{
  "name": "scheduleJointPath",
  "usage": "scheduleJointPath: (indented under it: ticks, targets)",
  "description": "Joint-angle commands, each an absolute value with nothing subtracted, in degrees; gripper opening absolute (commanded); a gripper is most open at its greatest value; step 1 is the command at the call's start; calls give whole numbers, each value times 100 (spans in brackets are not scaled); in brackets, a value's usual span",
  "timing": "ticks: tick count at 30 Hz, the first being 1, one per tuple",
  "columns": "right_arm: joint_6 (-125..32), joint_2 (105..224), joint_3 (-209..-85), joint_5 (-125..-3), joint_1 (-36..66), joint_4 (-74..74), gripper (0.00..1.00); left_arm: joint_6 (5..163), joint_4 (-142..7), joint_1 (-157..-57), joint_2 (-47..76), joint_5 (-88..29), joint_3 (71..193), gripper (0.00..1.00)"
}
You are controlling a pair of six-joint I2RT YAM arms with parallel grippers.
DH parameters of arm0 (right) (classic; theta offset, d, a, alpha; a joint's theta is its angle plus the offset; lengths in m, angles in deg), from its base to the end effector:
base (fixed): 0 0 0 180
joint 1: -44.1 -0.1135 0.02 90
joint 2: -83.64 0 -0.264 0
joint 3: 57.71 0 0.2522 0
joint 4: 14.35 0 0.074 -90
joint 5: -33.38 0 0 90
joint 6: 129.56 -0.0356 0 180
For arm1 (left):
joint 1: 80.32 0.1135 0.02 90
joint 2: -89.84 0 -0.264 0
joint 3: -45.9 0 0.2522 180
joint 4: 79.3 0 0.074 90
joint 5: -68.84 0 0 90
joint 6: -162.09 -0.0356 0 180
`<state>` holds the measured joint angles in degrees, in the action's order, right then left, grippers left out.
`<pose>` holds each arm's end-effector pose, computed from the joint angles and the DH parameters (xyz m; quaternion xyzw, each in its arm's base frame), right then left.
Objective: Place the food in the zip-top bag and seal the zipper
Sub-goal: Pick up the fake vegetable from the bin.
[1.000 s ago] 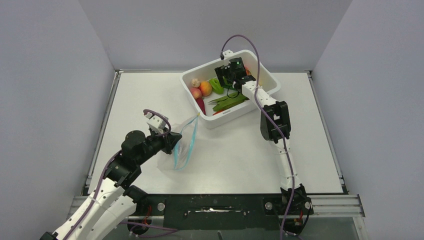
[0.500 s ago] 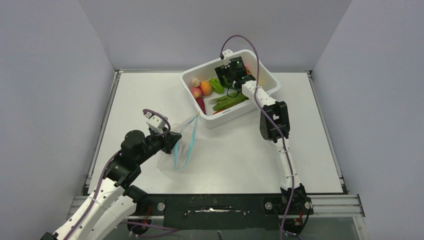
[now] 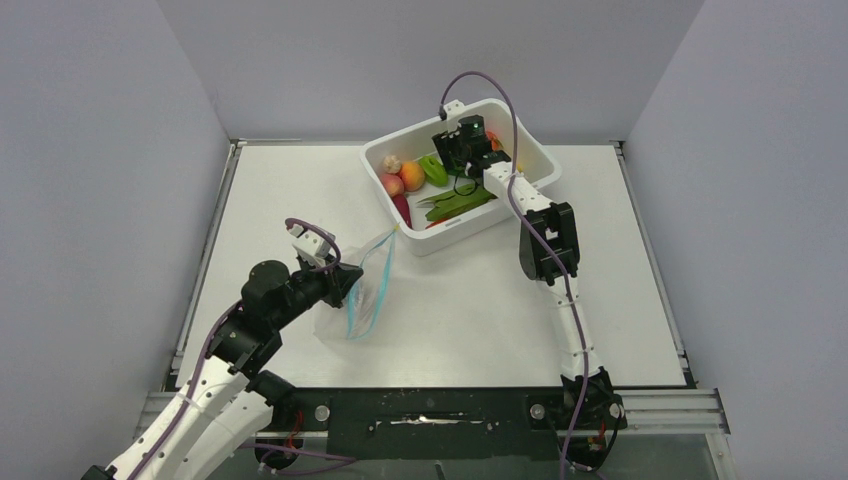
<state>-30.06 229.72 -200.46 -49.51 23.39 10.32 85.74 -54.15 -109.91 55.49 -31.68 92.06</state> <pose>0.5510 0.2036 0.1948 -0.1921 0.8343 -0.0027 0.5168 0.1315 -0.0822 0.2889 0.1646 0.7657 -0.2944 0.5476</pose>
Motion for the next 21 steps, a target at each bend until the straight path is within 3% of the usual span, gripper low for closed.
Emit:
scheduleJointPath:
  ticks: [1,21]
  targets:
    - [-2813,22354,-19792,-4628,2341,993,61,8477,-5675,-10959,5643,-3168,9233,0]
    - [-2794,20739,-18594,-4238,2004,763,52,8439,-5658,-10949,5633,-3094,9209,0]
